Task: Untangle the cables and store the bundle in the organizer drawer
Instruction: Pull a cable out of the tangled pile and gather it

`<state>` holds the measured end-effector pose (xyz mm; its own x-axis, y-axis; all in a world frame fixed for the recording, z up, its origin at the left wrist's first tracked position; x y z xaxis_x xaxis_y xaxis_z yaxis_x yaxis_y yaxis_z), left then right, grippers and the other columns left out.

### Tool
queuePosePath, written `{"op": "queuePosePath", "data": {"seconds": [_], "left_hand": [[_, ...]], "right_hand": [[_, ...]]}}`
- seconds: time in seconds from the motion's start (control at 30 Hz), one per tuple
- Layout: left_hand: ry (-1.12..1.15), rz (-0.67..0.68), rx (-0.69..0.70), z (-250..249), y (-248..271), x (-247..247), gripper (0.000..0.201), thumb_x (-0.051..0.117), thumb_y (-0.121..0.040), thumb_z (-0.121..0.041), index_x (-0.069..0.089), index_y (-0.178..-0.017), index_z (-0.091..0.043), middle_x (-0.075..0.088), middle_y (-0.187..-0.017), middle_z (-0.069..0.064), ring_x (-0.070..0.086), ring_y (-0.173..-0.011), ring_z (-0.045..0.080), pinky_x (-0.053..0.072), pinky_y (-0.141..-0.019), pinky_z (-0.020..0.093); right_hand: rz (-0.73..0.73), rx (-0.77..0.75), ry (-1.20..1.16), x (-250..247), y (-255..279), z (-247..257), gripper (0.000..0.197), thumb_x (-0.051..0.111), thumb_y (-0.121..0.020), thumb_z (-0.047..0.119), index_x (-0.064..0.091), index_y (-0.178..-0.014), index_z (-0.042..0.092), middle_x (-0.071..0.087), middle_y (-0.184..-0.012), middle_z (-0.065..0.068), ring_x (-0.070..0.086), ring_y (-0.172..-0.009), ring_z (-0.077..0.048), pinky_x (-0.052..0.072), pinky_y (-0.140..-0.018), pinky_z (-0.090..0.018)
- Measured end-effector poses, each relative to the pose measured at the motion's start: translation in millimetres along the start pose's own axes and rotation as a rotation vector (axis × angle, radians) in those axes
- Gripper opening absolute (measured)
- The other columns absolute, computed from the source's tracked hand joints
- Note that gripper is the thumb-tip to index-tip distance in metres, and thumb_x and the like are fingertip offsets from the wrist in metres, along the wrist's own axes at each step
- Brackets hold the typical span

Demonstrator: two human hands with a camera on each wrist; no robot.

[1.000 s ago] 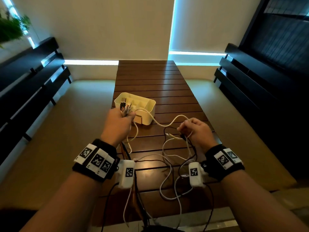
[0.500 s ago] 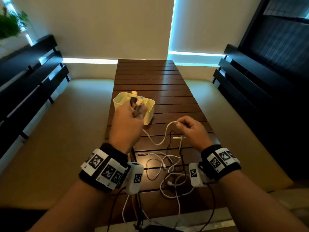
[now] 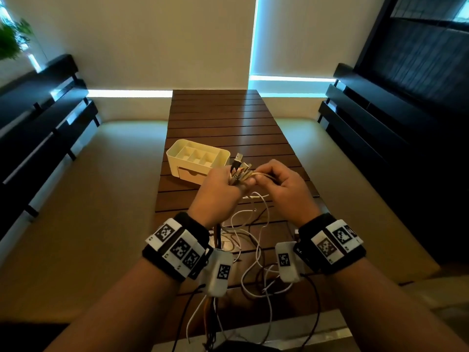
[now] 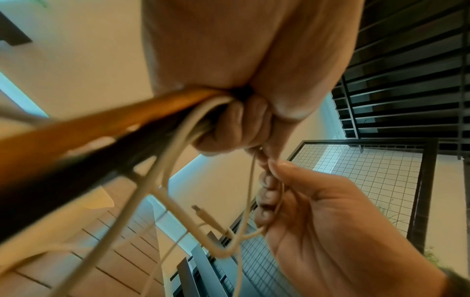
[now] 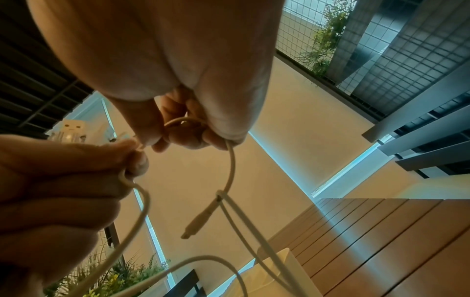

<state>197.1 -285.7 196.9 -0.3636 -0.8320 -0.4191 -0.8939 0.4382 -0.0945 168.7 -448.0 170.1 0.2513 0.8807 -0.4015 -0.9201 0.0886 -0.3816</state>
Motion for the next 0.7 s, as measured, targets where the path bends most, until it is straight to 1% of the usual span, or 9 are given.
{"op": "queuePosePath", "data": {"seconds": [0.03,0.1,0.17,0.33,0.43,0.5,0.53,0.6,0.7], "left_hand": [[0.015,-0.034,0.014,-0.3,0.1,0.0,0.015,0.066,-0.095,-0.021,0.064,-0.081,-0.019,0.061,-0.069,-0.001,0.052,-0.055,-0.003,0.042,-0.054,0.017],[0.060,-0.109,0.043,-1.0,0.2,-1.5,0.014,0.067,-0.095,-0.023,0.067,-0.082,-0.017,0.066,-0.075,0.011,0.059,-0.064,0.016,0.048,-0.063,0.038],[0.135,-0.143,0.048,-2.7,1.3,-5.2,0.016,0.066,-0.095,-0.026,0.067,-0.086,-0.013,0.064,-0.074,0.015,0.056,-0.066,0.033,0.049,-0.063,0.047],[0.076,-0.116,0.041,-4.9,1.6,-13.8,0.019,0.065,-0.096,-0.026,0.063,-0.086,-0.010,0.054,-0.065,-0.004,0.048,-0.060,0.011,0.046,-0.063,0.038],[0.056,-0.125,0.010,-1.7,3.3,-14.7,0.021,0.064,-0.096,-0.026,0.064,-0.089,-0.006,0.056,-0.069,0.002,0.050,-0.063,0.014,0.050,-0.065,0.044],[0.076,-0.133,-0.008,-0.2,4.0,-15.7,0.022,0.064,-0.096,-0.026,0.065,-0.091,-0.005,0.057,-0.070,0.007,0.050,-0.064,0.019,0.051,-0.066,0.049],[0.070,-0.132,-0.011,0.1,3.9,-16.5,0.022,0.064,-0.096,-0.026,0.066,-0.092,-0.004,0.059,-0.072,0.011,0.051,-0.066,0.021,0.052,-0.068,0.051],[0.048,-0.113,-0.013,1.6,2.8,-18.2,0.021,0.065,-0.095,-0.026,0.067,-0.091,-0.005,0.064,-0.077,0.019,0.055,-0.070,0.024,0.054,-0.072,0.050],[0.053,-0.032,-0.036,4.0,4.2,-18.3,0.022,0.066,-0.095,-0.025,0.065,-0.088,-0.004,0.060,-0.070,0.010,0.052,-0.066,0.021,0.047,-0.067,0.041]], "right_hand": [[-0.001,0.007,-0.008,0.2,0.8,-0.8,0.008,0.061,-0.096,0.017,0.068,-0.100,0.017,0.066,-0.091,0.004,0.062,-0.085,-0.011,0.052,-0.076,-0.024],[0.013,0.049,0.009,2.1,2.5,-5.4,0.007,0.060,-0.097,0.018,0.067,-0.099,0.019,0.065,-0.089,0.002,0.060,-0.082,-0.012,0.050,-0.073,-0.023],[0.051,0.126,0.064,4.9,5.5,-15.6,0.006,0.060,-0.097,0.019,0.065,-0.097,0.022,0.065,-0.090,0.003,0.060,-0.083,-0.011,0.049,-0.073,-0.024],[0.059,0.278,0.203,5.3,15.3,-42.8,0.008,0.056,-0.100,0.023,0.059,-0.092,0.023,0.065,-0.091,0.002,0.061,-0.085,-0.010,0.042,-0.068,-0.022],[-0.025,0.257,0.255,0.0,13.0,-38.7,0.010,0.055,-0.100,0.022,0.059,-0.090,0.021,0.066,-0.085,0.000,0.060,-0.076,-0.015,0.040,-0.058,-0.013],[-0.061,0.248,0.231,-4.9,11.6,-32.3,0.011,0.054,-0.100,0.022,0.058,-0.090,0.021,0.068,-0.084,0.003,0.063,-0.076,-0.009,0.042,-0.059,-0.010],[-0.061,0.241,0.213,-7.2,12.1,-29.4,0.011,0.054,-0.100,0.021,0.058,-0.090,0.022,0.069,-0.084,0.004,0.065,-0.078,-0.007,0.044,-0.062,-0.011],[-0.029,0.235,0.170,-10.3,15.9,-23.8,0.007,0.056,-0.099,0.019,0.057,-0.096,0.025,0.070,-0.084,0.002,0.068,-0.080,-0.011,0.053,-0.072,-0.024],[0.011,0.211,0.190,-13.5,23.6,-14.9,0.026,0.066,-0.093,0.019,0.055,-0.112,0.032,0.067,-0.092,0.003,0.066,-0.088,-0.012,0.055,-0.080,-0.030]]}}
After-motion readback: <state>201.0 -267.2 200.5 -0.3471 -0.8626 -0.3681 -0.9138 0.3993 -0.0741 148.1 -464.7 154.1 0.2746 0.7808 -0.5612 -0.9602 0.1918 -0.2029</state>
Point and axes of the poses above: each hand's wrist, its own y-axis away from the middle knuckle, its own x-axis out of the palm, z = x × y, the point moved 2 cm from there along -y, towards the middle knuckle
